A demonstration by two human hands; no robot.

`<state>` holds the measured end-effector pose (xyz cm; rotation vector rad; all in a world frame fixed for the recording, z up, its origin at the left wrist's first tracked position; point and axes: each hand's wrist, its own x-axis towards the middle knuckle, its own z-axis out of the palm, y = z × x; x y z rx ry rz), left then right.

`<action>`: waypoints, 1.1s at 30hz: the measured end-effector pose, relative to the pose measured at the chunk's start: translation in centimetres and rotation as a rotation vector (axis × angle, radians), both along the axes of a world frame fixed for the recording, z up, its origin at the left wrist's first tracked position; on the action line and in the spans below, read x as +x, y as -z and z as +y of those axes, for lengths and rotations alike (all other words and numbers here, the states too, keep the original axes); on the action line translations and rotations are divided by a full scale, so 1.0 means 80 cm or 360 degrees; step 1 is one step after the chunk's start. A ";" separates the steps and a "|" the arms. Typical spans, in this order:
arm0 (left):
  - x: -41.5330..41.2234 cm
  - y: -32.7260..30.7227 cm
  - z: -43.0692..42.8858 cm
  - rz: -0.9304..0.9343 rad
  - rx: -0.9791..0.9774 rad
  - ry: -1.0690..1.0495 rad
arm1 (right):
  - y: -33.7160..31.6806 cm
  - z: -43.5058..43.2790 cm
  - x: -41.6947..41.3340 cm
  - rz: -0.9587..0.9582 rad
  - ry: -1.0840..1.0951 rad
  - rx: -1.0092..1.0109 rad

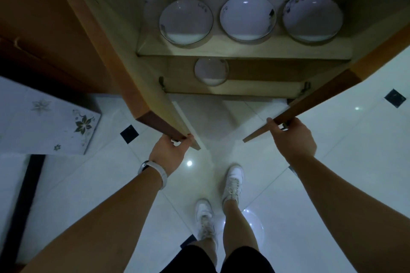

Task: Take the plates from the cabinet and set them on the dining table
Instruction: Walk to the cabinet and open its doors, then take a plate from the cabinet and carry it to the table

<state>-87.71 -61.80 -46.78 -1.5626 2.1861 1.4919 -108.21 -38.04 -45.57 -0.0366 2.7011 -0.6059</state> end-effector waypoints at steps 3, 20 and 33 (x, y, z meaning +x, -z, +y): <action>0.016 -0.009 -0.002 -0.0051 -0.0128 -0.0070 | -0.005 0.012 0.005 0.0115 -0.0015 0.0031; 0.079 -0.210 -0.023 0.0462 -0.0701 -0.0043 | -0.184 0.118 0.039 0.0385 0.0307 -0.0392; 0.106 -0.314 -0.051 0.0288 -0.1559 0.0737 | -0.306 0.181 0.048 0.0814 -0.0151 -0.0013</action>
